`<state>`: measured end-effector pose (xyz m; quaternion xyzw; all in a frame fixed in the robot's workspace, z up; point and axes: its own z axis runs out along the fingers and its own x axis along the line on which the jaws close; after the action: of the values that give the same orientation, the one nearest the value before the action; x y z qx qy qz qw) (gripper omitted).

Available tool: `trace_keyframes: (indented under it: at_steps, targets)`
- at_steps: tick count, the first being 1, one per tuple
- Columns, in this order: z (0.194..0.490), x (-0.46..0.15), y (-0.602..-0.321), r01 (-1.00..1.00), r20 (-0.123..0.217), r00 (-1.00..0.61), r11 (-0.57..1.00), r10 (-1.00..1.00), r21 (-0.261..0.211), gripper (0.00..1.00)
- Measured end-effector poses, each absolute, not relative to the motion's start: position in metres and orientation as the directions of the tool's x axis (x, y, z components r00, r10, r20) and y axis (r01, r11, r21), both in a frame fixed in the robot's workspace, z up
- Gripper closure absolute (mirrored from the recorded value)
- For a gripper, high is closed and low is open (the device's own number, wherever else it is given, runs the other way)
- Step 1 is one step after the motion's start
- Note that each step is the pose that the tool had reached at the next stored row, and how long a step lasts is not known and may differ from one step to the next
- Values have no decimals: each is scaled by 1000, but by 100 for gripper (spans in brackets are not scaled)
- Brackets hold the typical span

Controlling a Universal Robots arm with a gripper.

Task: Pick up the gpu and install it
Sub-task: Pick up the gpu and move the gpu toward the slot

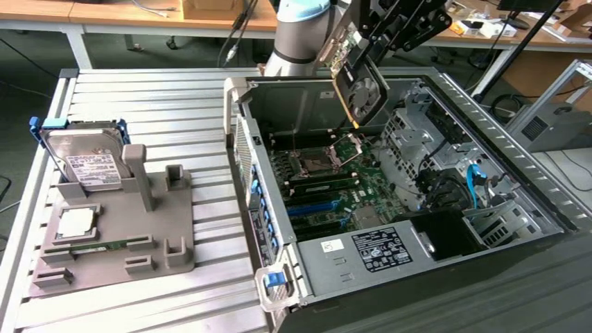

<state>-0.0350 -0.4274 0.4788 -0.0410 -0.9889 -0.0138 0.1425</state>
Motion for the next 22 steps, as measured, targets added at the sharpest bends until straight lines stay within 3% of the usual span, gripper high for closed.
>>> trace_keyframes:
  at_steps: [7,9,10,15,22]
  targets:
    - [479,-38,-427,85,272,-959,996,77,16,73]
    - [478,-38,-427,83,207,-975,996,77,21,73]
    - [479,-39,-427,82,147,-986,996,77,26,73]
    - [478,-41,-427,78,11,-997,996,77,37,73]
    - [478,-41,-428,78,5,-997,996,77,40,73]
